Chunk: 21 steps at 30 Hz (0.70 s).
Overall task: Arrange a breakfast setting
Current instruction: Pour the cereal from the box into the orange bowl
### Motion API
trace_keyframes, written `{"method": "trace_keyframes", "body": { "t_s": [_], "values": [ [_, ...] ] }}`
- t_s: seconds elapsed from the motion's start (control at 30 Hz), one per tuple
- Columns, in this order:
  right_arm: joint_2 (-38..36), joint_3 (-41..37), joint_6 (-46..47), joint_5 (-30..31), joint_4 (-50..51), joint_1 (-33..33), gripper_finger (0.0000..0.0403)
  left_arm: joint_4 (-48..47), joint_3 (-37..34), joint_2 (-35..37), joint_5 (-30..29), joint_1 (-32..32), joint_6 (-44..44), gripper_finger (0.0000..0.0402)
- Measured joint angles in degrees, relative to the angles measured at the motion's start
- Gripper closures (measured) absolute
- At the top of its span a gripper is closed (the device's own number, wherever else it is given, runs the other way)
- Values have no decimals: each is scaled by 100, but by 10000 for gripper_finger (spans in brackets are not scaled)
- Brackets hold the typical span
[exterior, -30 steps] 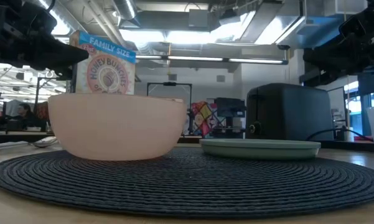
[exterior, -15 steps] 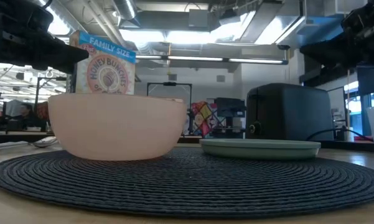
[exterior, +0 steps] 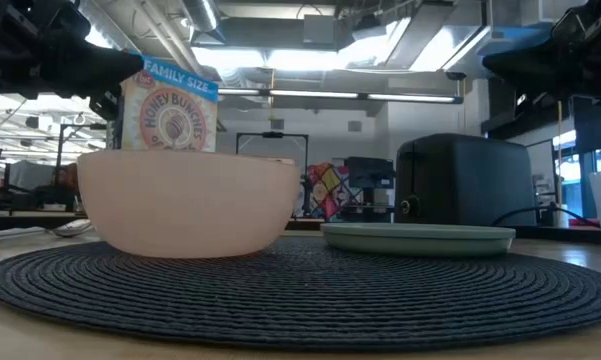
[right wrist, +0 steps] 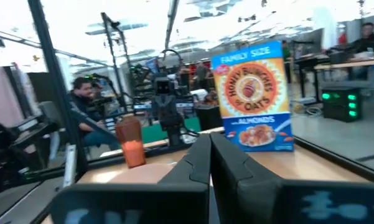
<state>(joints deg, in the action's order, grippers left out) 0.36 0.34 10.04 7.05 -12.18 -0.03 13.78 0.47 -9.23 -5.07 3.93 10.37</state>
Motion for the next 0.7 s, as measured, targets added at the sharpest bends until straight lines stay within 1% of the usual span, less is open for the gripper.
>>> {"method": "trace_keyframes", "body": {
  "t_s": [0.1,0.17,0.27,0.33,0.4,0.53,0.63,0.7],
  "values": [
    [17,0,19,115,76,0,400,1,0,0,-28,0,-2,401],
    [73,0,27,135,137,0,393,2,0,-2,-192,1,-26,401],
    [168,0,47,138,68,0,370,45,0,-2,-685,-1,-56,401],
    [259,0,50,144,-88,0,348,199,25,-2,-1075,-3,-179,401],
    [343,0,52,144,-277,0,321,205,131,-2,-1344,-6,-200,398],
    [522,0,58,148,-505,0,264,29,524,-121,-1567,-3,-488,372],
    [614,0,143,163,-625,0,228,-350,935,-358,-1719,-1,-730,342],
    [634,2,306,295,-633,0,210,-655,1281,-568,-1819,-1,-880,320]
  ]
}}
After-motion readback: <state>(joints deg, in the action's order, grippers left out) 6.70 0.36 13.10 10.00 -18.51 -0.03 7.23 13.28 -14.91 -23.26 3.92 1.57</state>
